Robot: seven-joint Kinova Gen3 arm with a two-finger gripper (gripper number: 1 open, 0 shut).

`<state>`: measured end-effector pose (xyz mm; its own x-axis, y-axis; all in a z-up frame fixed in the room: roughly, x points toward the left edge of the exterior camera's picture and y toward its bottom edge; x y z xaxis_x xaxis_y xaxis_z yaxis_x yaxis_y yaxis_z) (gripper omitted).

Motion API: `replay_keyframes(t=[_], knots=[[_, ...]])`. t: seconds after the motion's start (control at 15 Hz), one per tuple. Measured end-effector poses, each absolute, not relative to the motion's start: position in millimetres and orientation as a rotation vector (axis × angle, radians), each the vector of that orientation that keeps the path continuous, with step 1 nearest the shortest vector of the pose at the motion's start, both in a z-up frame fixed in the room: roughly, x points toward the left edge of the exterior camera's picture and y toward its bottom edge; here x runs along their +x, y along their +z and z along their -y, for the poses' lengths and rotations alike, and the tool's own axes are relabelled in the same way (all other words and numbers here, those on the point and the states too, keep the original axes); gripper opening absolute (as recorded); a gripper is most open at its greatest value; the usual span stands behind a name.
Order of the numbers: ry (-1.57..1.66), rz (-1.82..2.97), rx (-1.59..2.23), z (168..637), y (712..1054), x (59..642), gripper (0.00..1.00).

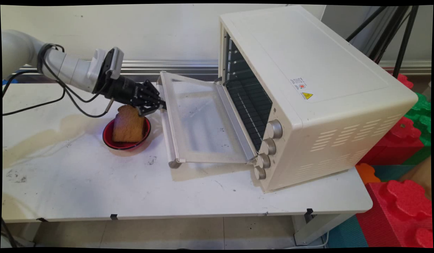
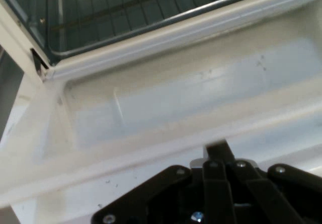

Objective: Open the oven

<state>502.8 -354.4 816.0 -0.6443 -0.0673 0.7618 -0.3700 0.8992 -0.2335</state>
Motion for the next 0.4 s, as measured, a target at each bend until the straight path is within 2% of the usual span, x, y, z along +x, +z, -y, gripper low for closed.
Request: replay_keyframes(t=[0.4], knots=[[0.468,2.255,0.317,345,809,517,0.00]])
